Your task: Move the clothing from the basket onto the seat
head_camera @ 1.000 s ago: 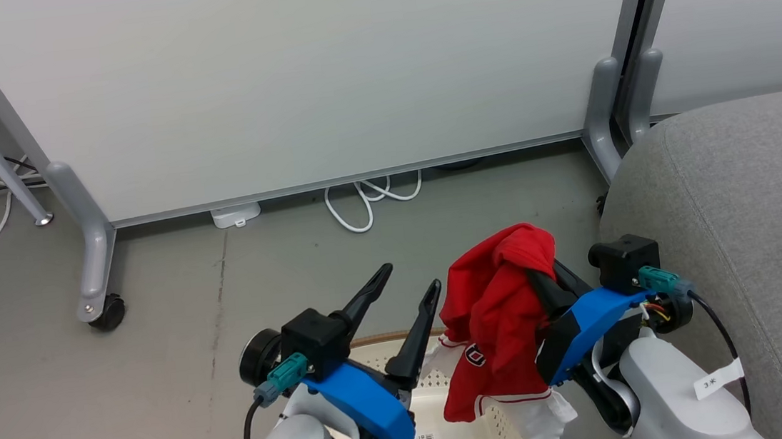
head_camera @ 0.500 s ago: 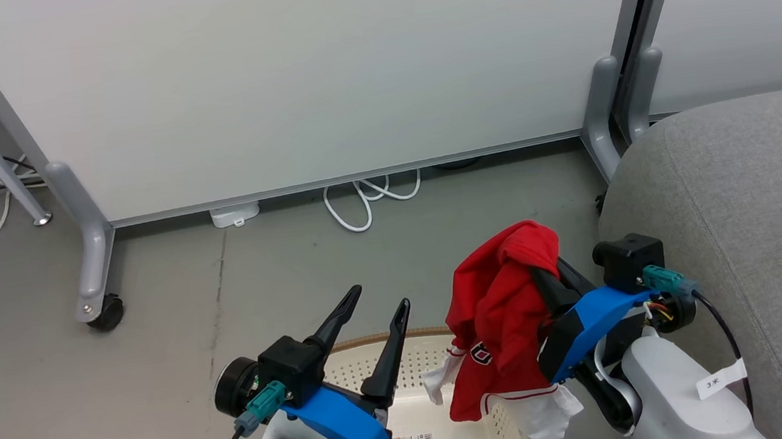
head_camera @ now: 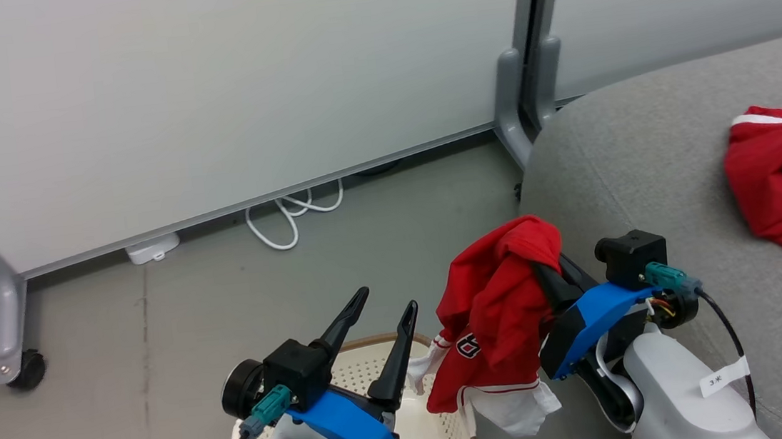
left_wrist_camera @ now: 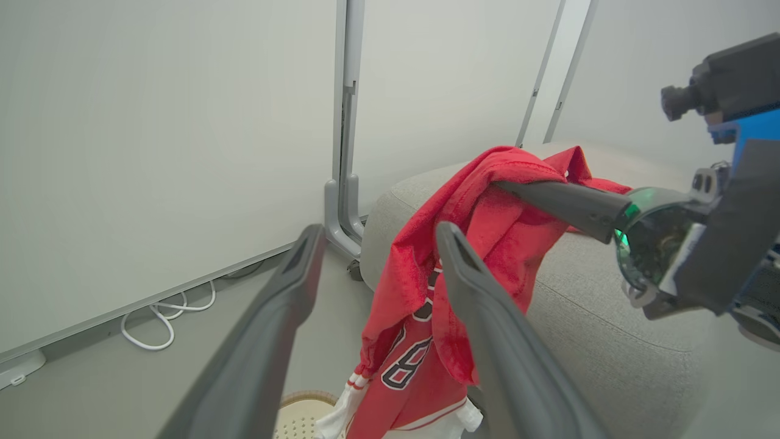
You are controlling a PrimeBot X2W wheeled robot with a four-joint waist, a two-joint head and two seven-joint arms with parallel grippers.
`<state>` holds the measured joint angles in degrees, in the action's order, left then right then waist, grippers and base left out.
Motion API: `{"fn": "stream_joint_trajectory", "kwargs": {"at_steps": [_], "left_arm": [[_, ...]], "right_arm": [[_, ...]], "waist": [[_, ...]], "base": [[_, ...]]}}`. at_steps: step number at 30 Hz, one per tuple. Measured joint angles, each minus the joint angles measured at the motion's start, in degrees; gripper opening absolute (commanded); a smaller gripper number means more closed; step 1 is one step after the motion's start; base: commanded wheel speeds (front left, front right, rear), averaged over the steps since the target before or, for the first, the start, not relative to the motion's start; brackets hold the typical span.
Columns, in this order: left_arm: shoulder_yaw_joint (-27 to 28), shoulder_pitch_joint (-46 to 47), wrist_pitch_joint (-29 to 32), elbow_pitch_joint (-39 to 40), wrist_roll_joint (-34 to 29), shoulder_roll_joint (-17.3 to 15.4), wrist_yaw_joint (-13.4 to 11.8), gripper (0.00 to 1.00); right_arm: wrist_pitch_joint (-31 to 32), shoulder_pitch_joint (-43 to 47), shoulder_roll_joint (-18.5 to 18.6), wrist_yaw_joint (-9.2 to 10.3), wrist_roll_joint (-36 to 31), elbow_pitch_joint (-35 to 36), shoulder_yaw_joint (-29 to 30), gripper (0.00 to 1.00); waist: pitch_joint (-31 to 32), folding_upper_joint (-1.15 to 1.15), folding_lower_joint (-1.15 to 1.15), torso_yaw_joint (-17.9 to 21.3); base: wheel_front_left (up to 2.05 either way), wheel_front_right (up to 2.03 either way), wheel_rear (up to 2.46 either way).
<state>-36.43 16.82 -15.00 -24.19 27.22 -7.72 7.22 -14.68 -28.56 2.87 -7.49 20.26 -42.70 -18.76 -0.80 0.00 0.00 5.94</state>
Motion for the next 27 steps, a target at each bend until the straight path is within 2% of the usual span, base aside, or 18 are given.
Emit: {"fn": "stream_joint_trajectory", "kwargs": {"at_steps": [20,27], "left_arm": [[1.0,-0.6,0.0,0.3,0.0,-0.5,0.2,1.00],[1.5,-0.9,0.0,-0.1,-0.1,-0.2,0.2,1.00]], "right_arm": [[0.6,0.8,0.0,0.00,-0.6,1.5,0.8,0.00],[0.7,1.8,0.0,0.01,-1.4,2.1,2.5,0.00]], "waist": [[-0.7,0.00,0.00,20.3],[-1.0,0.00,0.00,24.4]], "base": [[0.00,0.00,0.00],[0.00,0.00,0.00]]}}
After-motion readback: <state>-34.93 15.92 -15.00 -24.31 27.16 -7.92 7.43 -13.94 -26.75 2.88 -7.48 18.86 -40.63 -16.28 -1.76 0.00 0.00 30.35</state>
